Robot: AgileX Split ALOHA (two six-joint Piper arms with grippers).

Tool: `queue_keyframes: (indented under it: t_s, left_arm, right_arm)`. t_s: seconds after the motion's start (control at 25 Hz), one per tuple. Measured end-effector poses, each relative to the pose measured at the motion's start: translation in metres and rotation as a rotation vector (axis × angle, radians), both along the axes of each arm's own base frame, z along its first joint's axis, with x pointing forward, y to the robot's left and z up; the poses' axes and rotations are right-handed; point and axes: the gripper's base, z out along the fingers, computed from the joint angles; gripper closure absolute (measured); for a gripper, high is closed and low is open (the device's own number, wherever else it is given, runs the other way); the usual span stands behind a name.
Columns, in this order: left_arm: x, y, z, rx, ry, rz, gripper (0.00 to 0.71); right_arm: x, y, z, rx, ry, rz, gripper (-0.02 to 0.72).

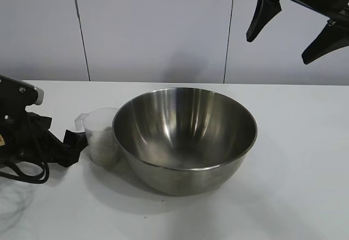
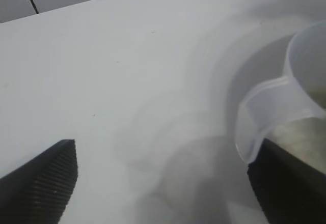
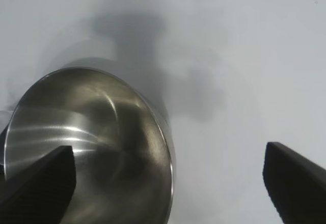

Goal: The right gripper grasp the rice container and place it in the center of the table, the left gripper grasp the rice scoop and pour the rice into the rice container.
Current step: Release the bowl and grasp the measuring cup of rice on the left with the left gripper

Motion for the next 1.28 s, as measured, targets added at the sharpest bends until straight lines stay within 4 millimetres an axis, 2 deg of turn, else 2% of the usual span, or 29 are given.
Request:
queue_keyframes:
  t_s: [0.28,0.64,0.72,0.8,0.96,1.08,1.16,1.28]
  left_arm:
    - [0.003,0.004,0.001,-0.019,0.002,0.057,0.056]
    - [0.016,0.000,0.007,-0.083,-0.028,0.079,0.058]
    - [0.017,0.000,0.007,-0.095,-0.024,0.084,0.089]
    - [0.017,0.000,0.007,-0.113,-0.018,0.091,0.184]
    - [0.017,0.000,0.007,-0.130,-0.013,0.097,0.464]
    - [0.017,0.000,0.007,-0.132,-0.013,0.097,0.621]
    - [0.017,-0.001,0.007,-0.131,-0.013,0.082,0.672]
    - [0.017,-0.003,0.013,-0.133,-0.026,0.064,0.697]
  right_arm:
    - [0.000,0.000,0.000,0.006,0.001,-0.001,0.009]
    - [0.000,0.001,0.000,0.008,0.001,-0.002,0.009]
    - [0.000,0.001,0.000,0.008,0.001,-0.002,0.009]
    - [0.000,0.001,0.000,0.008,0.000,-0.002,0.009]
    - [0.002,0.001,-0.003,0.007,0.009,-0.002,0.009]
    - [0.004,0.001,-0.011,0.005,0.032,-0.001,0.009]
    - [0.005,0.001,-0.014,0.004,0.050,0.002,0.009]
    - [0.006,0.001,-0.016,0.003,0.055,0.002,0.009]
